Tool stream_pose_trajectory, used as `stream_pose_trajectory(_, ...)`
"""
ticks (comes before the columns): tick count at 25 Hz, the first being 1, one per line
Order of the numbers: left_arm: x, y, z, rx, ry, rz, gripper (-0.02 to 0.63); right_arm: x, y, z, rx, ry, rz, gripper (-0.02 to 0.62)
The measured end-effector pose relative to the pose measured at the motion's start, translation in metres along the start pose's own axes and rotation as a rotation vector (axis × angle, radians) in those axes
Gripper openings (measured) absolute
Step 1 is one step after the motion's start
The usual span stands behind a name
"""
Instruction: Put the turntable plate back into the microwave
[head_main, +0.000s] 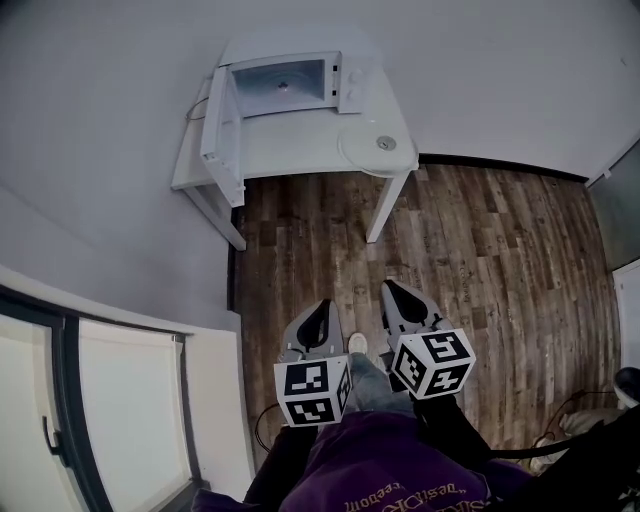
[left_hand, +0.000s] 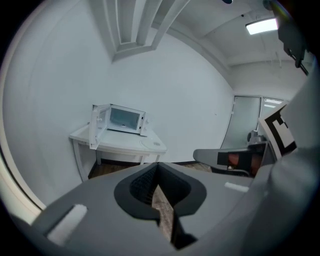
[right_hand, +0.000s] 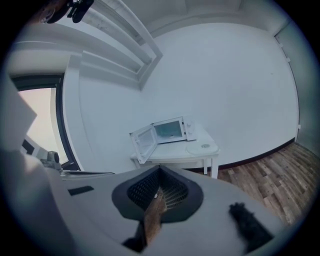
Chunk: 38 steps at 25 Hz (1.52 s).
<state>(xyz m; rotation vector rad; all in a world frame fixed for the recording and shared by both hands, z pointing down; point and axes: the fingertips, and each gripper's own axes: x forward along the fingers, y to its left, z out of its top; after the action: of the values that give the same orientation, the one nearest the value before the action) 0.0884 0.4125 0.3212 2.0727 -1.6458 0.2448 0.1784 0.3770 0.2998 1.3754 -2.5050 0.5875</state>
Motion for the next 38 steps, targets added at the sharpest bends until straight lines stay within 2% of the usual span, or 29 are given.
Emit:
stream_pose_trajectory(6,0.048,0.000,0.026,-0.009,-0.009,0.017,0.005,0.038,-0.023,0.026,-0.033,0.019,0.044,0.008)
stream_pose_trajectory(19,0.121,-0.005,0.050,-0.046,-0.003,0.044,0.003,0.095,-0.070,0.056,-0.031,0.032,0.122,0.008)
stream_pose_trajectory(26,0.146,-0.006,0.058,-0.043,0.022,0.038,0.005,0.114,-0.088,0.059,-0.006,0.050,0.113,0.008)
stream_pose_trajectory(32,0.175,0.007,0.068,-0.040,0.044,-0.005,0.005,0.149,-0.095,0.067,0.017,0.048,0.093,0.008)
stream_pose_trajectory(38,0.216,0.035,0.102,-0.027,0.042,-0.050,0.005,0.197,-0.104,0.085,0.025,0.053,0.055,0.008)
